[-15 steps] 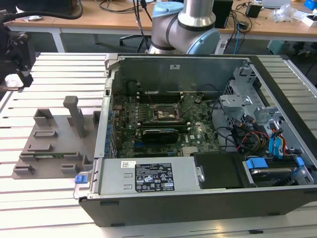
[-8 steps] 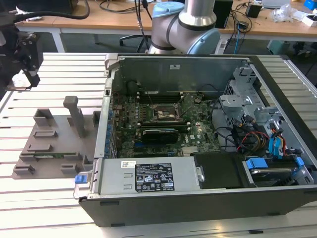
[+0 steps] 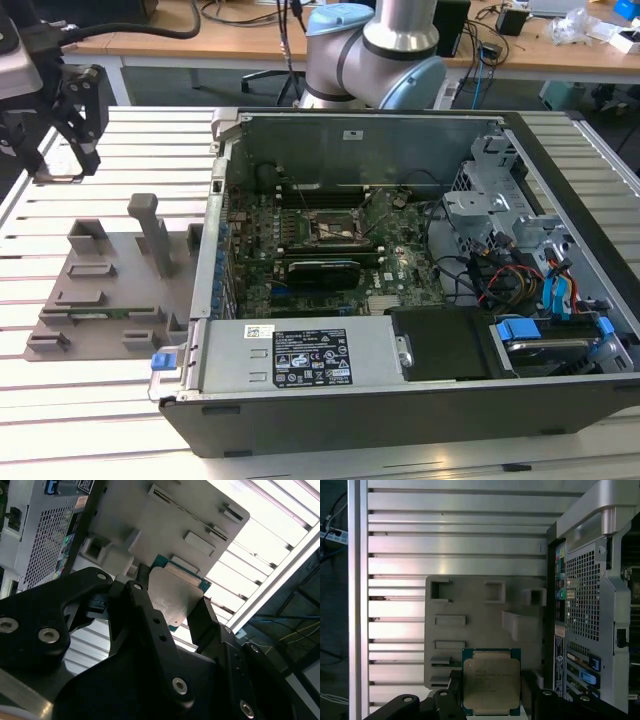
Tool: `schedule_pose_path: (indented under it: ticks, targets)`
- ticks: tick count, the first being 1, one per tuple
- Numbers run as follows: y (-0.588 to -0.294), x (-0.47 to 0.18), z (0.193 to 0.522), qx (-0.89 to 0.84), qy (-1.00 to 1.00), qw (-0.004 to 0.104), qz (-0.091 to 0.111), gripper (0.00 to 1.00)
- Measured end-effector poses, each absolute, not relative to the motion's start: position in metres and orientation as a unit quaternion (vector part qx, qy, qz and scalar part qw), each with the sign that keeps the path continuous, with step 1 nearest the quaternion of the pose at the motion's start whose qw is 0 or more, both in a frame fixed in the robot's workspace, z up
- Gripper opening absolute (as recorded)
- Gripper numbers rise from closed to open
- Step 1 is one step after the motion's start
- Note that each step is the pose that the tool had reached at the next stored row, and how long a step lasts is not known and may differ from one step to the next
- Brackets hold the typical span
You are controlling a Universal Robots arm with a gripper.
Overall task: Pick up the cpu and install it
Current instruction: 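Pick up the cpu and move it towards the insertion slot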
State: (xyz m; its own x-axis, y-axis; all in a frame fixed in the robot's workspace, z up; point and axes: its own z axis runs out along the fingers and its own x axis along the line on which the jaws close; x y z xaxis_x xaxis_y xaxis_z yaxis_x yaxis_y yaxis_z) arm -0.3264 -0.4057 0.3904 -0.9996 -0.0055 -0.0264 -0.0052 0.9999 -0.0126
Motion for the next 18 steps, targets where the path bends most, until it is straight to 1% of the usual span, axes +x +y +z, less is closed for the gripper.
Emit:
schedule_pose_path:
  ticks: [18]
  targets:
    - [-0.405, -0.296, 0.390, -0.003, 1.000, 0.013, -0.009, 0.55]
